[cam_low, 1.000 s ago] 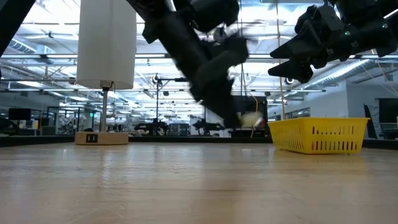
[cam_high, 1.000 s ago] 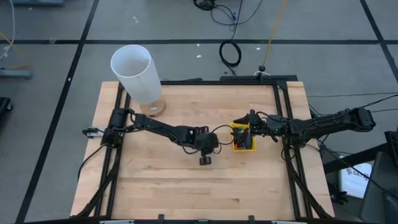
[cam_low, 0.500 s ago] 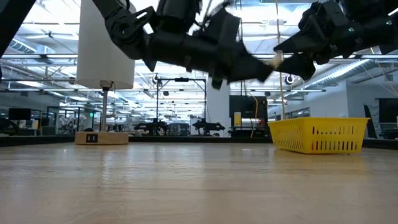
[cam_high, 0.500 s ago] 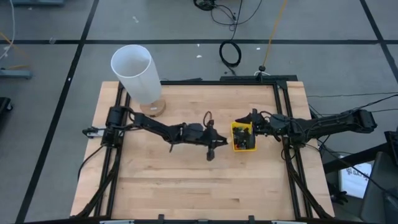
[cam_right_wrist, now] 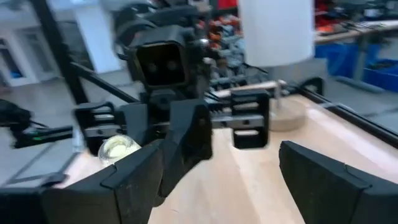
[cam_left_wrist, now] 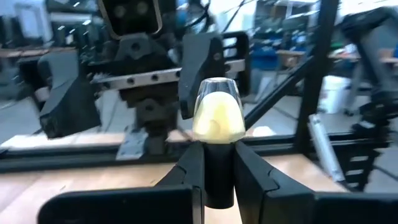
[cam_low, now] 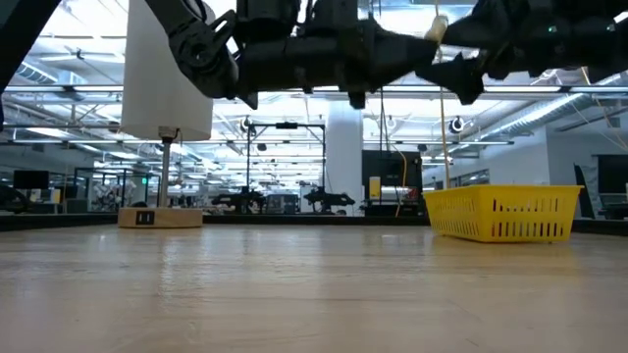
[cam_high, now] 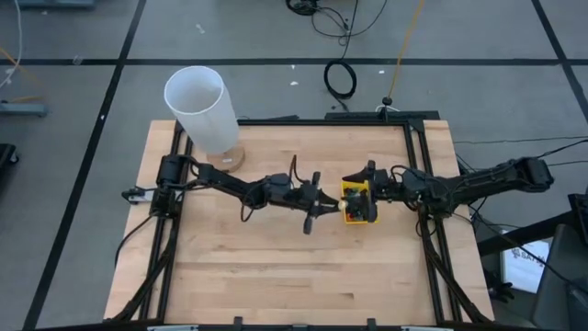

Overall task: Pick & Place Nail Polish
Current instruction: Put the yellow nail polish into the yellow bin

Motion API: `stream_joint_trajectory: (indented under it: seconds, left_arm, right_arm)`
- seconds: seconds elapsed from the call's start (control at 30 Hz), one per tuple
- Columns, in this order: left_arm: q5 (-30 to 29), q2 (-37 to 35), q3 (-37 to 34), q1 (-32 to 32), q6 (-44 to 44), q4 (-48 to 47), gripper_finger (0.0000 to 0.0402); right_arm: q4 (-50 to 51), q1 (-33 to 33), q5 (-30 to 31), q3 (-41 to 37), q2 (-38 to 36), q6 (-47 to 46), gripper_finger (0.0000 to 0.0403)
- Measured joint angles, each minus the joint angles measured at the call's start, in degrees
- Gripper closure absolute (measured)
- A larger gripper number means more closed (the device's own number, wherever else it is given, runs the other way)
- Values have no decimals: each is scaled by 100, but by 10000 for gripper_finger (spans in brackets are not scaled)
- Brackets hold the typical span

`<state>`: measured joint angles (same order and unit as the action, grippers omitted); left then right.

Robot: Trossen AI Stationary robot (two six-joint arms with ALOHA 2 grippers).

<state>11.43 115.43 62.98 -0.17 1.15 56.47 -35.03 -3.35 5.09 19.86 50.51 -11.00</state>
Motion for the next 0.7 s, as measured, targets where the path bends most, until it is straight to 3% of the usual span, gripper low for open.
stream_joint_trajectory:
  seconds: [0.17,0.33,0.7]
  left_arm:
    - [382,-1,0,-54,3,504,364]
    - [309,-4,2,-14,24,541,364]
    - [196,-4,2,0,17,464,364]
  right_arm:
    - [-261,-90,-573,2,-46,-6,99]
    - [-341,-108,-1456,0,-55,-5,99]
    - [-1659,-355,-659,0,880,555,100]
